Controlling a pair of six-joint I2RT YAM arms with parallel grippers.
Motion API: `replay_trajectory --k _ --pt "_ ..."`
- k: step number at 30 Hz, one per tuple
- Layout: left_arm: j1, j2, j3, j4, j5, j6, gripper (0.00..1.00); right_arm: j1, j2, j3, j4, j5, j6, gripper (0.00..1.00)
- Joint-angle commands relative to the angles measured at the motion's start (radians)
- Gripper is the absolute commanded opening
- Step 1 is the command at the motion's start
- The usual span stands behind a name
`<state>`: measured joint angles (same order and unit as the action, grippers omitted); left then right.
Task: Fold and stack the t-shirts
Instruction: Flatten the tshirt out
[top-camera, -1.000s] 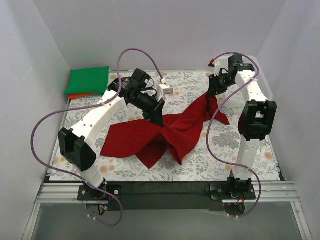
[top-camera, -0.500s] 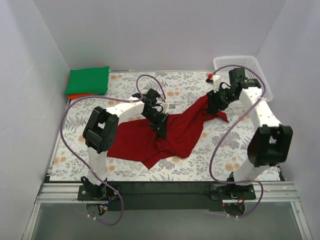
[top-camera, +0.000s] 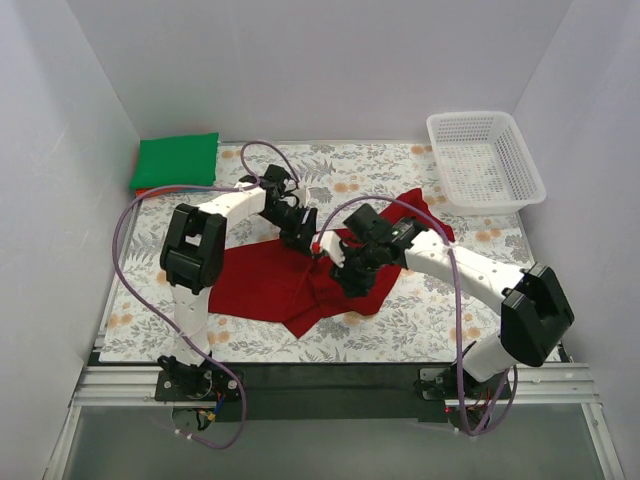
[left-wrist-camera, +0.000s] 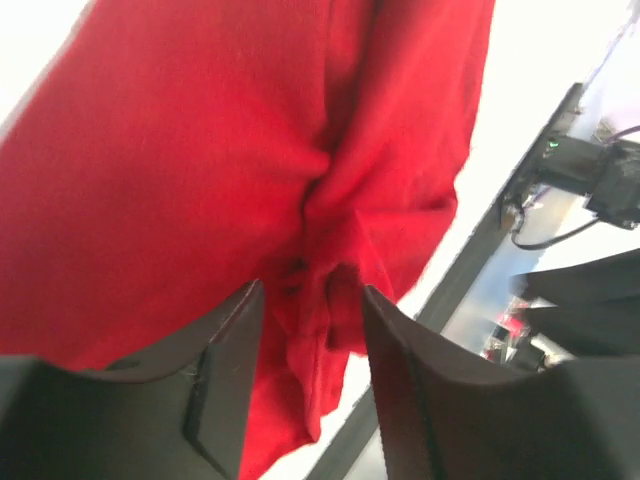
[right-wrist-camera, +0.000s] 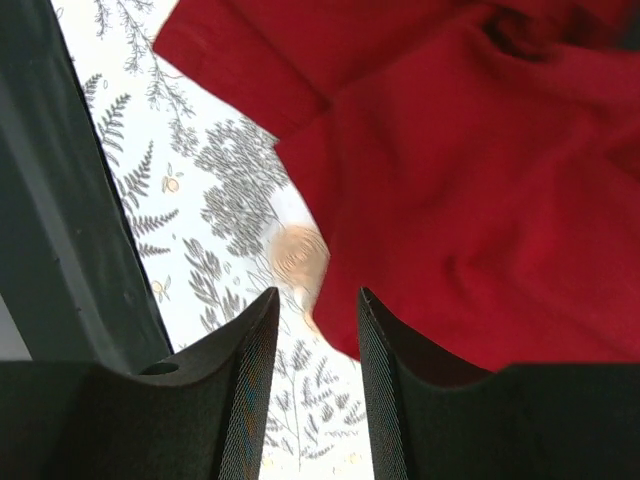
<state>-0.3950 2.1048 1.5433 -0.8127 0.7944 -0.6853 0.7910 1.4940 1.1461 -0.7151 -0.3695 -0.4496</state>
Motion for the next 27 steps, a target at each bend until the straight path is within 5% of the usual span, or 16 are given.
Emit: replay_trajectory --k 1,13,27 --pt "0.134 -0.140 -0.005 -0.077 0.068 0.021 0.47 0.109 0.020 -0.017 0.107 0.124 0.057 0.43" --pt "0.649 -0.407 -0.158 -0.356 0.057 0.341 0.52 0.255 0.241 0.033 0.157 0.195 0.088 0.47" --pt "0.734 -0.525 -0.313 -0.358 -0.023 0.454 0.52 0.281 0.282 0.027 0.192 0.268 0.121 0.52"
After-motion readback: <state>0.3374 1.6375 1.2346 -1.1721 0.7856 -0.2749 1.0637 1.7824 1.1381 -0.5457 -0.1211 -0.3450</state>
